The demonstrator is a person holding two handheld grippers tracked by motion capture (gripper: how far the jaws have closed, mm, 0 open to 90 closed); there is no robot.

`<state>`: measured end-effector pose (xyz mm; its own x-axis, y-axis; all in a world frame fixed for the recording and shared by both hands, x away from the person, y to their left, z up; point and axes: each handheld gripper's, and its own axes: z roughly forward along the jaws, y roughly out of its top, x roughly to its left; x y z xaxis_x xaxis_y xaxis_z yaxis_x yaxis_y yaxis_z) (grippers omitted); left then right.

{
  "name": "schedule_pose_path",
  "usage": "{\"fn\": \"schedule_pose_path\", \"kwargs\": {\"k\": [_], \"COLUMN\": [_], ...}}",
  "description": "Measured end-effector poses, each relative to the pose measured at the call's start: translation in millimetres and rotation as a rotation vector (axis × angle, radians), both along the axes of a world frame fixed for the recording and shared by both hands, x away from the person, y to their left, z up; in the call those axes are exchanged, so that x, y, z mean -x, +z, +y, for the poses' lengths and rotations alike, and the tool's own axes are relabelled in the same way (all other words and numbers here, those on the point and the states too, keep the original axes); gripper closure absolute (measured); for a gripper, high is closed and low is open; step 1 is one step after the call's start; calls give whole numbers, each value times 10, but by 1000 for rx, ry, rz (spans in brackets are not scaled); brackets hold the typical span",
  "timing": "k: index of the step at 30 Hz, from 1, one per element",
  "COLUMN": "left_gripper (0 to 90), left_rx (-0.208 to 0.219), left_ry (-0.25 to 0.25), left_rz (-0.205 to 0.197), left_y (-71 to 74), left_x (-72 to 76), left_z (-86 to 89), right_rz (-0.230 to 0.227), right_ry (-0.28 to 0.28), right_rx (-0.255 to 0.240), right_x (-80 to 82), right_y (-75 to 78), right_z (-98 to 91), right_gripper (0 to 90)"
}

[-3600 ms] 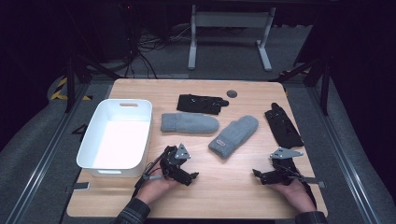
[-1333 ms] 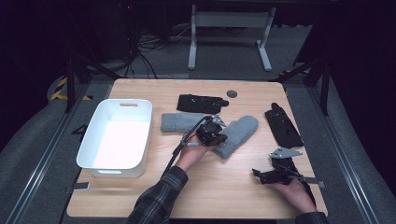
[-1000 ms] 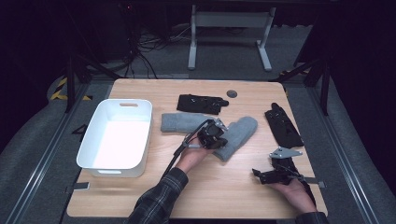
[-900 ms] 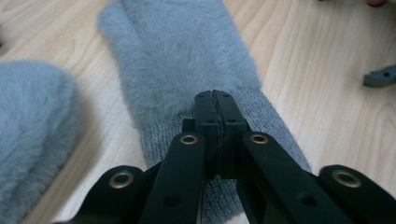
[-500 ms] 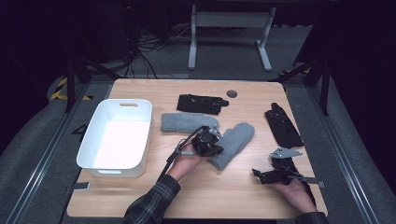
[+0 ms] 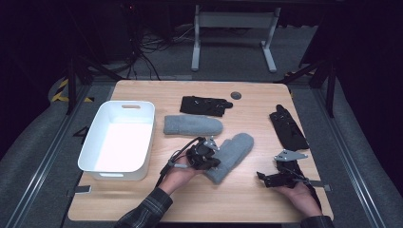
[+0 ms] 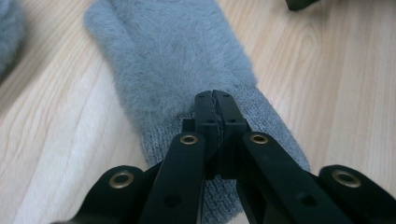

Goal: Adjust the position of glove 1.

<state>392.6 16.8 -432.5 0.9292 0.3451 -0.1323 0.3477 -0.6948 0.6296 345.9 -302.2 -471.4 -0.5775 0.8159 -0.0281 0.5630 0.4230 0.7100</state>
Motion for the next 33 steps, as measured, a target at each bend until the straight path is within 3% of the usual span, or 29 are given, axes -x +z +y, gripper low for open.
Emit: {"fn": "schedule_pose_path", "kwargs": {"k": [9, 15, 22, 26, 29, 33], "left_gripper": [900, 898, 899, 899, 899, 899], "left_rx": [7, 26, 67, 40, 40, 29], "left_ry": [4, 9, 40, 70, 94, 70], "left_rz": [6, -2, -42, -104, -90, -59], "left_y": [-18, 16, 159, 223, 194, 91], "left_x": [232, 296, 192, 83, -38, -103], "left_z": [229, 264, 229, 193, 168, 46], "right_rz": [0, 0, 1, 1, 1, 1], "right_ry": [0, 0, -2, -1, 0, 0], "right_rx": [0, 0, 0, 0, 0, 0], "right_x": [0, 0, 4, 3, 2, 2], "right_y": [0, 0, 0, 0, 0, 0], "right_z": [1, 0, 4, 4, 4, 4], "right_gripper": [0, 0, 0, 0, 1, 1]}}
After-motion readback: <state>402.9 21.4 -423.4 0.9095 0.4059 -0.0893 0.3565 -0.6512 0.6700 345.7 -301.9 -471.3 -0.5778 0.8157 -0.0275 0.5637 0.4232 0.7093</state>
